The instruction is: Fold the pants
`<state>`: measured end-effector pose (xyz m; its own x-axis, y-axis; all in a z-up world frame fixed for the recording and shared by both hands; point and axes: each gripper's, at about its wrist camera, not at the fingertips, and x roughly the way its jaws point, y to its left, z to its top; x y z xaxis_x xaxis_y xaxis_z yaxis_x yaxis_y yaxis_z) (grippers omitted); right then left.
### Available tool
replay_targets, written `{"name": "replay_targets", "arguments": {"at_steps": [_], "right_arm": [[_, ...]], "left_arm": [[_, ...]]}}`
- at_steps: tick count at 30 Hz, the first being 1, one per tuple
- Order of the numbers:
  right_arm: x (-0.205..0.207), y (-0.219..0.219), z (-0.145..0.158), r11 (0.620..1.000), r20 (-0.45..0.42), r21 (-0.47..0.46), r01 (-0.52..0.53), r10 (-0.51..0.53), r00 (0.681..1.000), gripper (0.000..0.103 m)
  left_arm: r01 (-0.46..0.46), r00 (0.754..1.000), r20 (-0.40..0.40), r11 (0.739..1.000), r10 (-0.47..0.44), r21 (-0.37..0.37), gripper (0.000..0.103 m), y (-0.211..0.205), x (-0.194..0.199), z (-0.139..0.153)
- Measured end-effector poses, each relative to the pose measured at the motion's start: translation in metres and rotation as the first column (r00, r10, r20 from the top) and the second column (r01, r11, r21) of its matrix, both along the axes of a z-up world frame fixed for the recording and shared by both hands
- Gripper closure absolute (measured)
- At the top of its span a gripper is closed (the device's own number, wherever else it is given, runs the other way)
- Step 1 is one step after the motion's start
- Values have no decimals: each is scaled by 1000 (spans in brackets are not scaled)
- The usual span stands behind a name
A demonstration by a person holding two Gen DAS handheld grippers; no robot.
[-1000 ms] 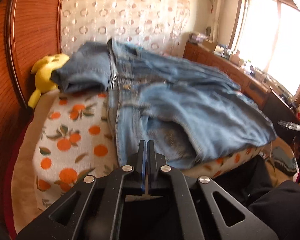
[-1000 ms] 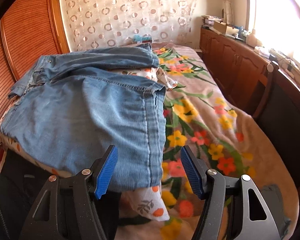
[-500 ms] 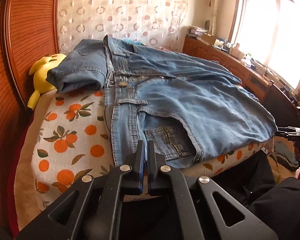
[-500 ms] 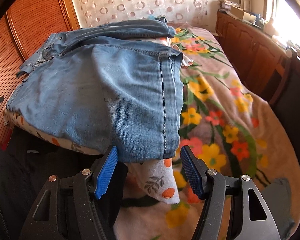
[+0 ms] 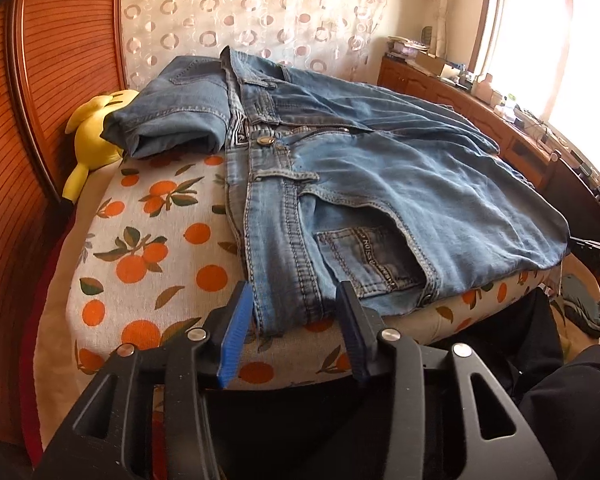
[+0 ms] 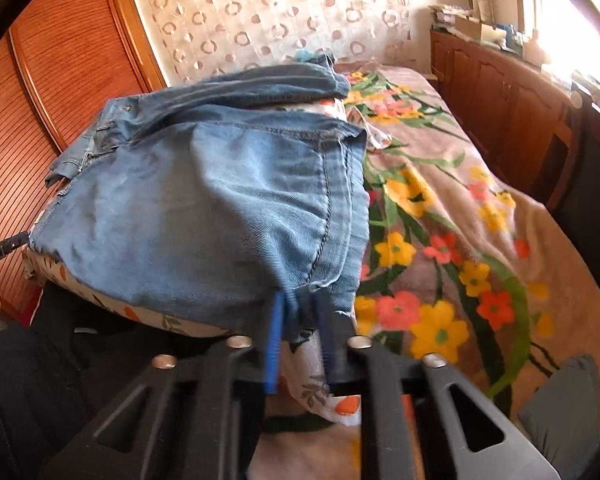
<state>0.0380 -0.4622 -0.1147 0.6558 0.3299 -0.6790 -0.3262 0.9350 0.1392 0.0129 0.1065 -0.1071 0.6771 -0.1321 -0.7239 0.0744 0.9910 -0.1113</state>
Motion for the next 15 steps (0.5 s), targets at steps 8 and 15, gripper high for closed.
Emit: {"name": "replay_targets", "arguments": {"at_steps": [8, 15], "right_arm": [[-8, 1, 5, 1000, 36, -4, 19, -19, 999, 95], [-4, 0, 3, 1000, 25, -10, 21, -21, 999, 95]], "left_arm": [[10, 1000, -16, 1000, -10, -20, 59, 3, -1, -9], [45, 999, 13, 998, -45, -50, 71, -1, -3, -7]]}}
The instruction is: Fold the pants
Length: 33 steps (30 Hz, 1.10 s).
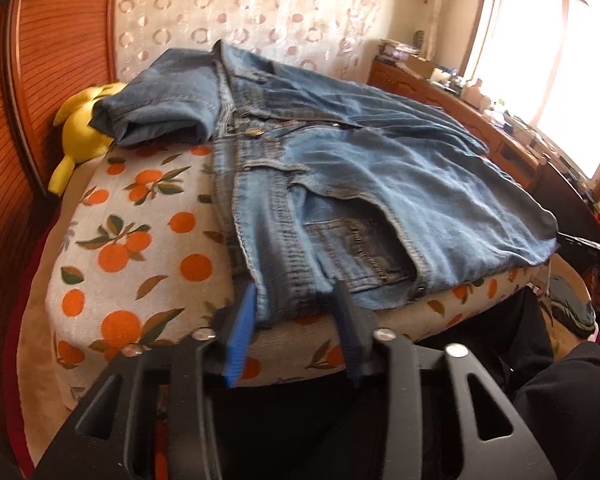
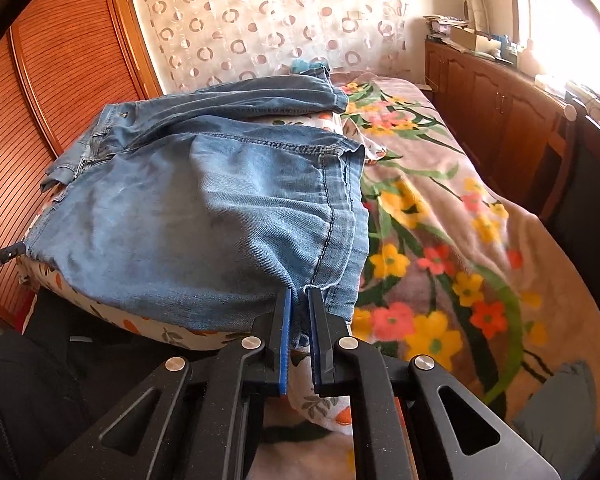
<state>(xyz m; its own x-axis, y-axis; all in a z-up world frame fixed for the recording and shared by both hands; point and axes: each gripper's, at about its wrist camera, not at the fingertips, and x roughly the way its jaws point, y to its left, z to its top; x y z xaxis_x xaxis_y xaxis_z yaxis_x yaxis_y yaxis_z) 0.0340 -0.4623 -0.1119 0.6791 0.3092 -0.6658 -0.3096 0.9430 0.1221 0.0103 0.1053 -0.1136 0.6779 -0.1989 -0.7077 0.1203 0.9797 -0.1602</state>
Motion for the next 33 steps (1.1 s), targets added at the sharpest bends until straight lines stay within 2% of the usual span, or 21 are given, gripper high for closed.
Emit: {"name": "replay_targets", "arguments": {"at_steps": [4, 9, 14, 19, 29, 33], "right_arm": [[1, 1, 0, 1000, -1, -7, -2, 2, 1000, 95], [2, 2, 0, 1000, -1, -9, -3, 3, 1000, 95], [2, 2, 0, 1000, -1, -11, -3, 3, 1000, 95], [2, 2, -2, 1000, 0, -17, -5, 5, 1000, 95], [3, 2, -2, 1000, -2, -21, -5, 5, 1000, 95], [3, 2, -4, 1000, 0, -25, -7, 7, 1000, 95]], "left_arm": [[4, 1000, 6, 1000, -3, -27, 76, 3, 4, 0], [-12, 1000, -16, 995, 11, -94, 74, 13, 13, -4], [-15, 1000, -25, 994, 13, -110, 72, 16, 13, -4], [-16, 999, -40, 986, 10, -166, 72, 24, 12, -7], [-18, 999, -53, 982, 9, -186, 72, 28, 8, -5], [-7, 999, -42, 980, -1, -197, 82, 28, 7, -5]]}}
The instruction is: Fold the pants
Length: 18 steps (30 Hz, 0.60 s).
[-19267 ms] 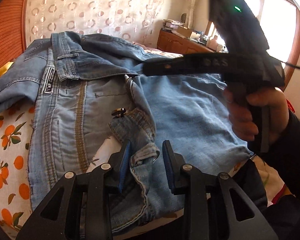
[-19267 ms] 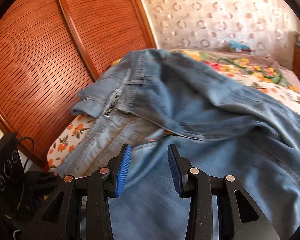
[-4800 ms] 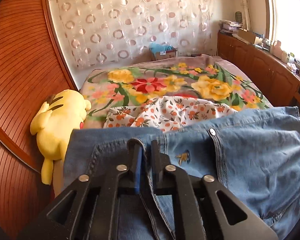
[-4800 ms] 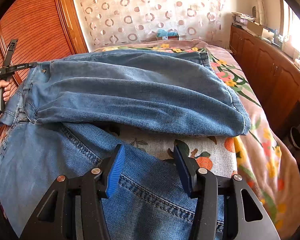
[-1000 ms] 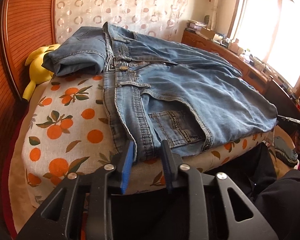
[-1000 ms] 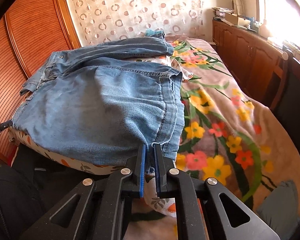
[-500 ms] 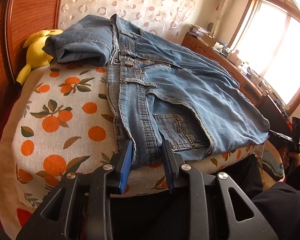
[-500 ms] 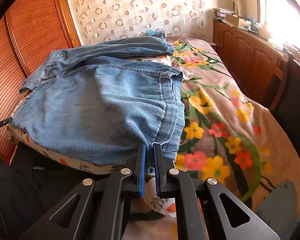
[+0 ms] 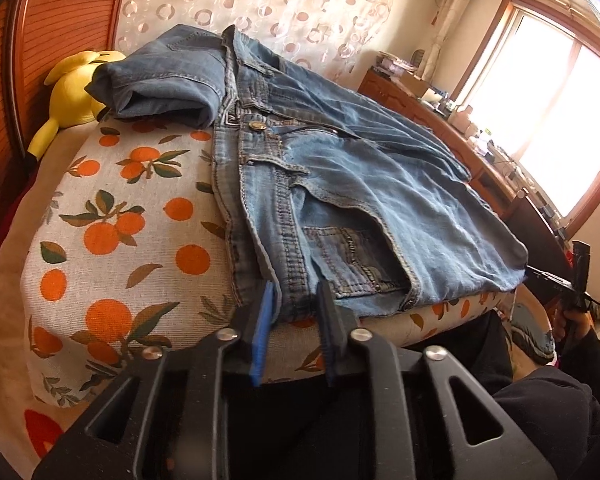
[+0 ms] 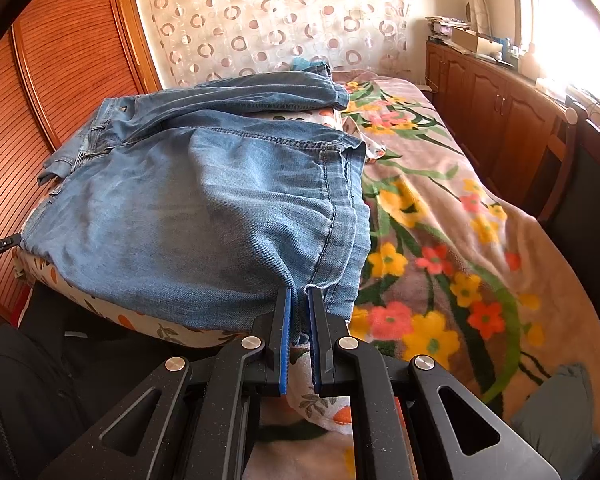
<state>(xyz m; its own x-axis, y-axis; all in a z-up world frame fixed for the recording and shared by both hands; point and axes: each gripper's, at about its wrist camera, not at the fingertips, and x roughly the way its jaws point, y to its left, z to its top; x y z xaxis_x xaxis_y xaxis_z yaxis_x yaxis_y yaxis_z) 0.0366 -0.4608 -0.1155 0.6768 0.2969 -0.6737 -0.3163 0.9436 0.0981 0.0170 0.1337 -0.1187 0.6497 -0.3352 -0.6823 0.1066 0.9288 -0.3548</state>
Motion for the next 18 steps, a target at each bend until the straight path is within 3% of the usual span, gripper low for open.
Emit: {"name": "replay_targets", "arguments": {"at_steps": [11, 18], "right_arm": [[-1, 0, -1, 1000, -1, 2, -1, 1, 1000, 95], [-1, 1, -2, 1000, -1, -6, 1, -1, 1000, 95]], "left_arm": [[-6, 1000, -16, 1000, 6, 3, 77, 5, 1, 2], [-16, 1000, -27, 999, 15, -37, 77, 14, 1, -1]]}}
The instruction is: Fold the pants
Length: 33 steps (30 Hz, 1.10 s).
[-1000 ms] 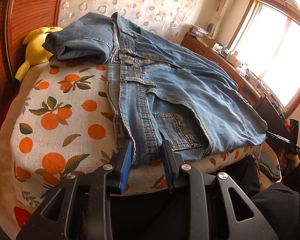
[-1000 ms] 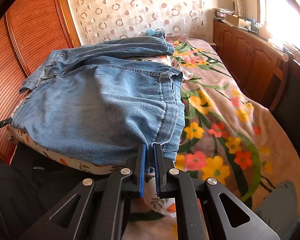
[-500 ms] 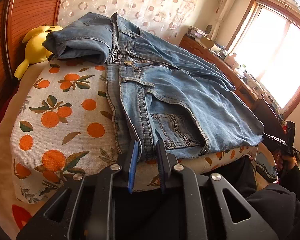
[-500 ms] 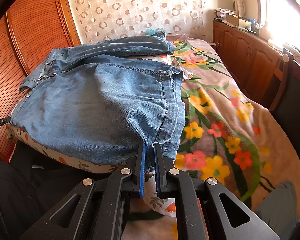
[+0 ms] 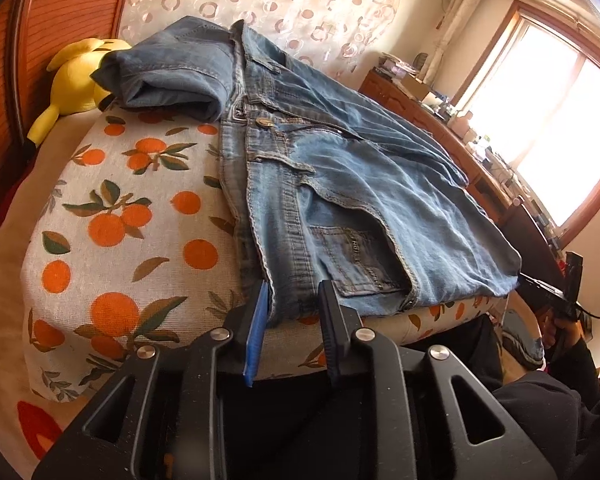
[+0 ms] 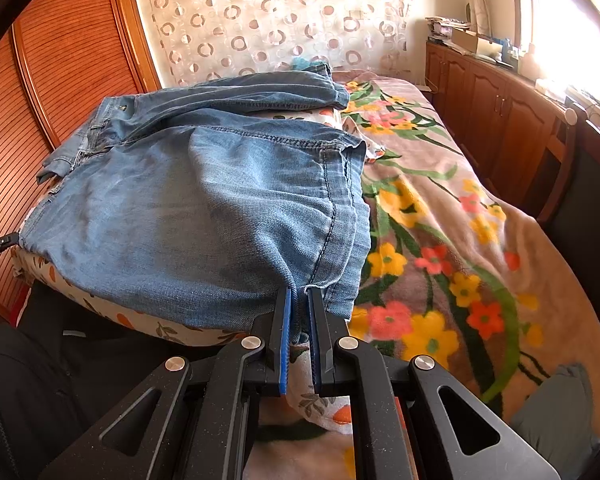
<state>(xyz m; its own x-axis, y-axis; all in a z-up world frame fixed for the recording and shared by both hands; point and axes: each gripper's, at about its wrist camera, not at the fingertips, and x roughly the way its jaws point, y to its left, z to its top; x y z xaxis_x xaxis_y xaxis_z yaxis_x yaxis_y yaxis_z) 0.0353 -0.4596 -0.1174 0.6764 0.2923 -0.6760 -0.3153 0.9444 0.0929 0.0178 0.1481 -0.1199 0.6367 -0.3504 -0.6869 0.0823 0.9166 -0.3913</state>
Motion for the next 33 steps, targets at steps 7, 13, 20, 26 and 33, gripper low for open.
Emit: {"name": "replay_targets", "arguments": {"at_steps": [7, 13, 20, 26, 33], "right_arm": [[0, 2, 0, 1000, 1, -4, 1, -1, 1000, 95], [0, 3, 0, 1000, 0, -7, 1, -1, 1000, 95], [0, 3, 0, 1000, 1, -8, 0, 0, 1000, 95], [-3, 6, 2, 1000, 8, -12, 2, -2, 1000, 95], [-9, 5, 8, 1000, 36, -4, 5, -4, 999, 95]], "left_arm": [[-22, 1000, -3, 1000, 22, 15, 79, 5, -2, -2], [6, 999, 32, 996, -9, 87, 85, -12, -4, 3], [-28, 999, 19, 994, 26, 104, 100, -5, 1, 0], [-44, 998, 43, 988, 38, 149, 101, -9, -2, 6], [-67, 993, 107, 986, 51, 153, 101, -10, -7, 32]]}}
